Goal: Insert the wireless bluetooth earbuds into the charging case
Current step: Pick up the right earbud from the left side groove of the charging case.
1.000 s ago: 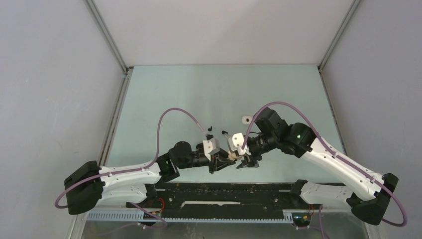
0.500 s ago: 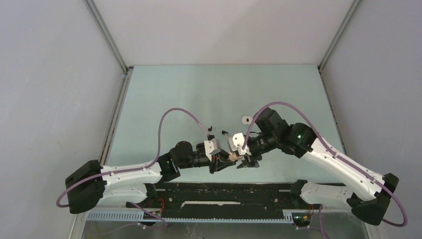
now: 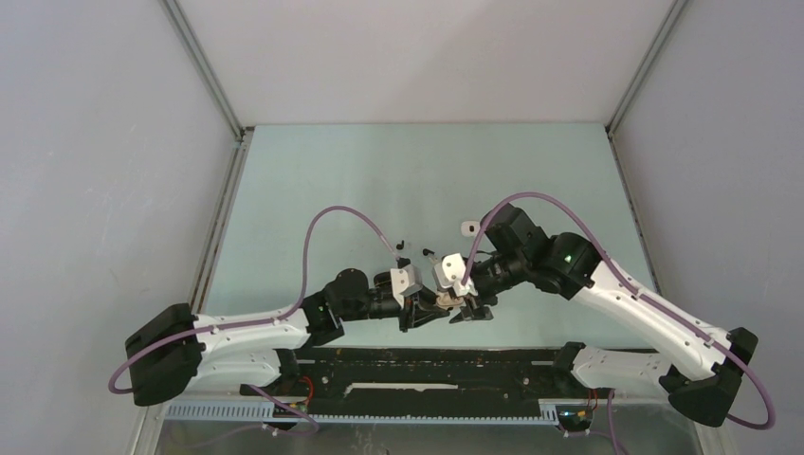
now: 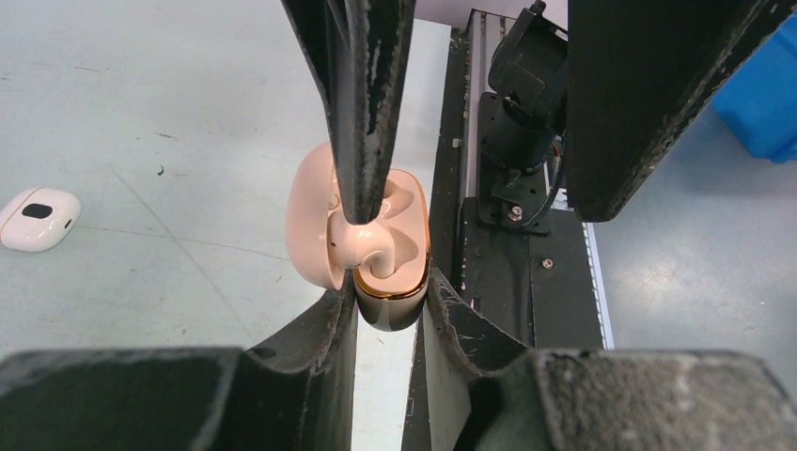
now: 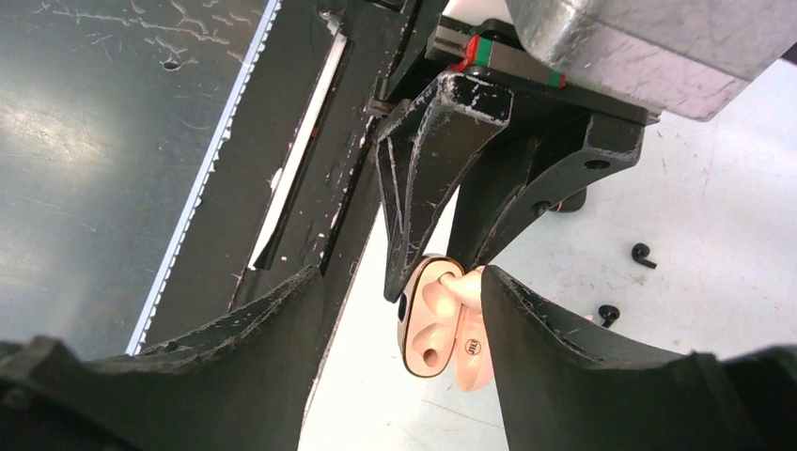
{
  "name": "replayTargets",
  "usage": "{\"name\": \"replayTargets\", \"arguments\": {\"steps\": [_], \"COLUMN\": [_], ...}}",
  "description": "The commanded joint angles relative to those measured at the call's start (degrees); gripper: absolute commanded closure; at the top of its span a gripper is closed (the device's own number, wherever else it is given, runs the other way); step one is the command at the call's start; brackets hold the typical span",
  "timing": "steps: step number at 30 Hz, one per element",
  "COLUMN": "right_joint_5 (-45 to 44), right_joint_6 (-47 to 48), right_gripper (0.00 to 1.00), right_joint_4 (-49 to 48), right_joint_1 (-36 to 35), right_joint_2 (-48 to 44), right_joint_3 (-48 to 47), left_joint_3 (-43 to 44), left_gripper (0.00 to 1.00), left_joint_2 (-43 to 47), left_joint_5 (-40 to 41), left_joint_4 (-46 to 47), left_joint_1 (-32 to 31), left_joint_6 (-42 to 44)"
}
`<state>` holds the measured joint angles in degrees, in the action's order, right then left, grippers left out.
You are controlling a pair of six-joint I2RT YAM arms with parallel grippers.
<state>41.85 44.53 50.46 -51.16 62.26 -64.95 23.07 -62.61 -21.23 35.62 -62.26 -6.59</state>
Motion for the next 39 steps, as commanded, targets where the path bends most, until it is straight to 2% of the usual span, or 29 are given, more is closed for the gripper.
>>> {"name": "replayTargets", "arguments": {"steps": [1, 11, 39], "right_joint_5": [2.00, 0.11, -1.94], "right_joint_6": [1.00, 1.43, 2.35], "right_gripper": [0.35, 0.35, 0.38], "right_joint_4": [-0.50, -0.11, 4.47], "right_joint_1": [-0.34, -0.92, 0.02], "right_joint_2": [0.45, 2.67, -0.14], "right_joint_3": [-3.03, -2.98, -2.29], "left_joint_3": [3.29, 2.56, 1.98], "left_gripper": [1.00, 1.00, 1.00], "left_joint_2": [0.02, 1.80, 3.18], "left_joint_5": [-1.35, -0.44, 3.39], "left_joint_4": [2.18, 2.24, 1.06], "left_joint_1": [0.12, 0.12, 0.21], "left_joint_6": [-0.62, -0.51, 0.94]}}
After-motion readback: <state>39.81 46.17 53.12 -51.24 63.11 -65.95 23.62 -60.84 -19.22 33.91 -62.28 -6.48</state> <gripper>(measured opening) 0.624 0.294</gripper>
